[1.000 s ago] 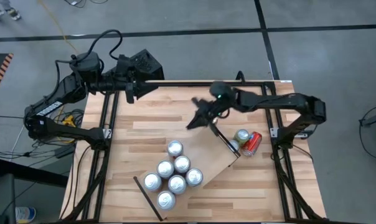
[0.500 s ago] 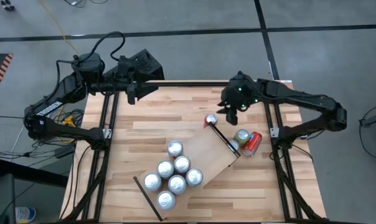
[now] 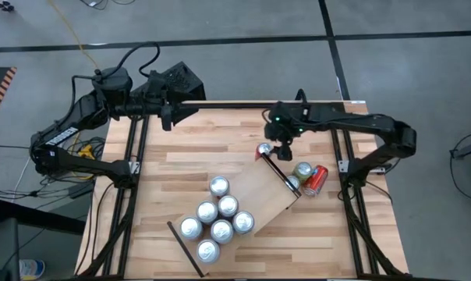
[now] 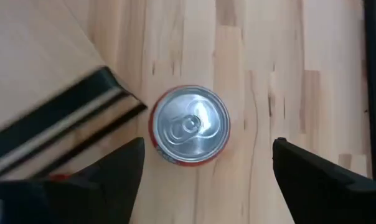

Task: Place canned beverage on shelf
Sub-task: Put the red soda can on the shelf

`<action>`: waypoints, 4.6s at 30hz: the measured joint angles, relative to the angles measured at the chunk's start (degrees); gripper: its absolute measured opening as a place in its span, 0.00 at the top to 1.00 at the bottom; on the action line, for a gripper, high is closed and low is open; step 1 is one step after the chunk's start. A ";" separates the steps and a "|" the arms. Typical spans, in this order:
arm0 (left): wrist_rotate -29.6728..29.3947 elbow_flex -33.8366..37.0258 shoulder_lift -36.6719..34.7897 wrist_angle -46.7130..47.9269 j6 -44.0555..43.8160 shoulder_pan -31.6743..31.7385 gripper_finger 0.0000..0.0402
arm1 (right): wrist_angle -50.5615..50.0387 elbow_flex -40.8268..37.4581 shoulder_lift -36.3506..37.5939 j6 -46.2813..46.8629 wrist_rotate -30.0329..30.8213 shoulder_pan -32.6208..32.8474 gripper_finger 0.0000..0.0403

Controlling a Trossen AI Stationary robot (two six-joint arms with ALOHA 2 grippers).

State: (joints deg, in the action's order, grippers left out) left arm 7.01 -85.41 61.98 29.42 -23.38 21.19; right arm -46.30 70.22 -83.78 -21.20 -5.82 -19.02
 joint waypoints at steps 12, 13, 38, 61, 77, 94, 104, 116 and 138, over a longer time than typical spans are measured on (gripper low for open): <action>-0.20 0.00 0.00 1.78 -0.58 0.00 0.17 | 2.55 0.00 -4.68 -10.00 -1.72 -0.59 0.18; -0.20 0.00 0.00 1.86 -0.77 0.00 0.17 | 2.81 0.00 -4.68 -10.29 -2.49 -0.57 0.18; 0.08 0.00 0.00 4.25 -2.75 0.00 0.17 | 4.69 0.00 -11.58 -13.45 -7.12 0.60 0.20; -0.03 0.00 0.00 4.17 -2.49 0.01 0.17 | -0.43 3.20 -4.25 -12.24 -2.05 -4.62 0.39; -0.20 0.00 0.00 4.10 -2.77 0.01 0.17 | -9.62 27.12 2.16 -11.23 4.39 -3.00 0.39; -2.38 0.00 0.00 4.12 -2.91 0.00 0.17 | -22.50 39.01 2.55 -9.24 -6.06 15.72 0.39; -4.05 0.00 0.00 4.12 -3.55 0.00 0.17 | -26.45 38.25 2.00 -15.17 -6.26 28.34 0.39; -4.38 0.00 0.00 4.28 -9.22 0.00 0.17 | -29.13 38.25 -1.07 -20.89 -6.00 34.29 0.39; -3.24 0.00 0.00 4.19 -10.54 -1.63 0.17 | -31.21 38.25 -12.56 -26.71 -2.94 38.12 0.39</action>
State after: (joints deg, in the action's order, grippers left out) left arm 3.76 -85.41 61.98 33.60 -33.91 19.56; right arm -77.51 108.47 -96.34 -47.91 -8.75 19.10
